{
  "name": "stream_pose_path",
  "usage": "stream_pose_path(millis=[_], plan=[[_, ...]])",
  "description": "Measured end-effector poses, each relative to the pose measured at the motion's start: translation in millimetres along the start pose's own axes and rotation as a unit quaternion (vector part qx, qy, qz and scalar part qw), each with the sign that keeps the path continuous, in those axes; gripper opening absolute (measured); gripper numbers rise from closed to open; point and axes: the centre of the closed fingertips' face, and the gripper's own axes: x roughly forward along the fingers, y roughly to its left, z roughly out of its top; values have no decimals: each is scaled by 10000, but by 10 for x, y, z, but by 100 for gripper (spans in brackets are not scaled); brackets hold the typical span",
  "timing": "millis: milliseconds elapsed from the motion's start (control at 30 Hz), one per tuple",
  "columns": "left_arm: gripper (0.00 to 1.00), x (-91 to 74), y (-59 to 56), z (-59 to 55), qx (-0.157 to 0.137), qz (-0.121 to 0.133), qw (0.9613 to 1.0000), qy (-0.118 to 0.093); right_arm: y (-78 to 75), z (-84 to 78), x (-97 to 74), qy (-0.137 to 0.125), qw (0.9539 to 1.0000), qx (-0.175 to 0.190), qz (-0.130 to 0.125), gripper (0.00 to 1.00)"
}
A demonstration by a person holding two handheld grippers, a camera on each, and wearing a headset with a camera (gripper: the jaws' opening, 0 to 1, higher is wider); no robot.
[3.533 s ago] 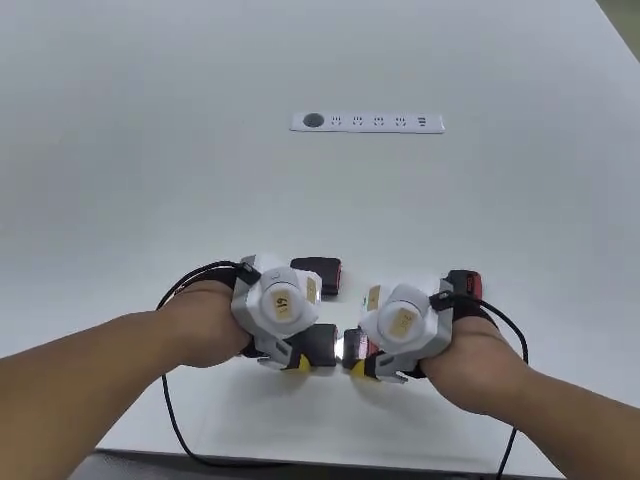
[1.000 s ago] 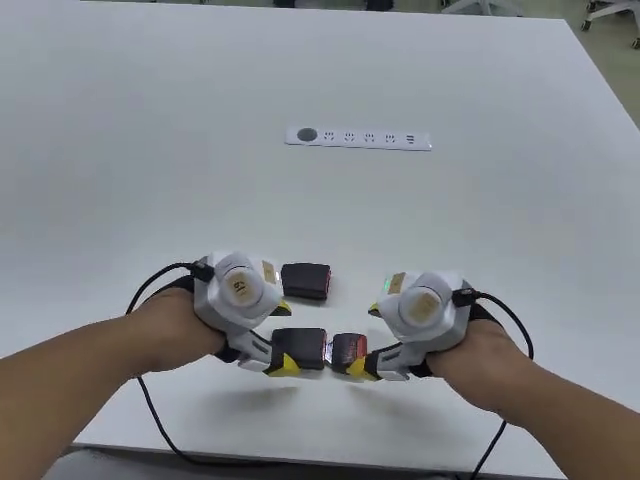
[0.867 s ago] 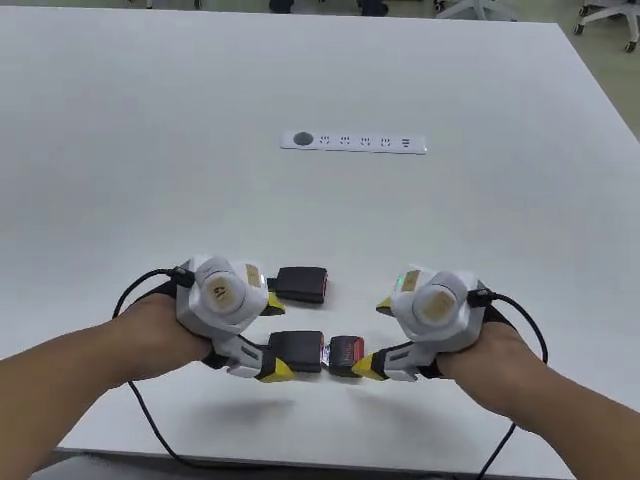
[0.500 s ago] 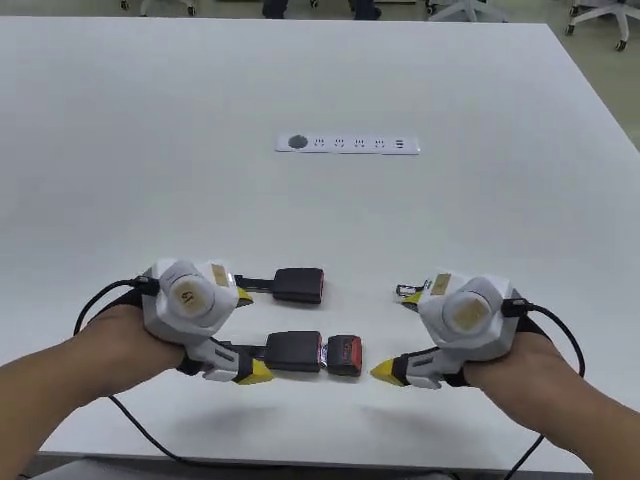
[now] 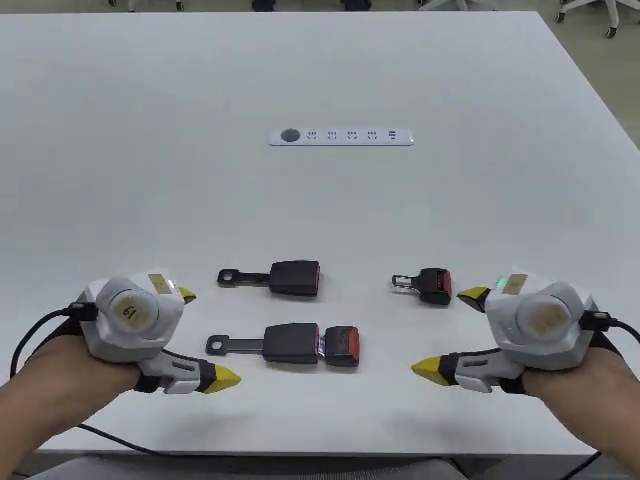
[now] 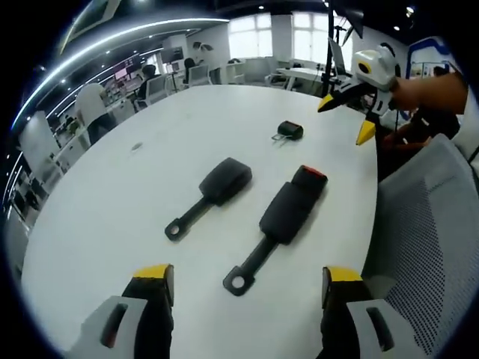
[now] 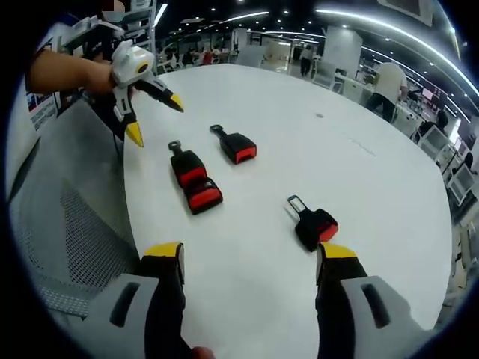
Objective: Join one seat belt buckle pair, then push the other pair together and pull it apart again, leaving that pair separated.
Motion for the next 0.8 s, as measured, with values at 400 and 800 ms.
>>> stream_pose_path(millis=[400, 800], plan=[[100, -183, -8, -159, -294, 77, 9995, -71, -155, -155, -249, -105, 9982, 420, -409, 90], [100, -303, -10, -240, -578, 112, 9982, -90, -137, -134, -377, -130, 9973, 459, -561, 100]])
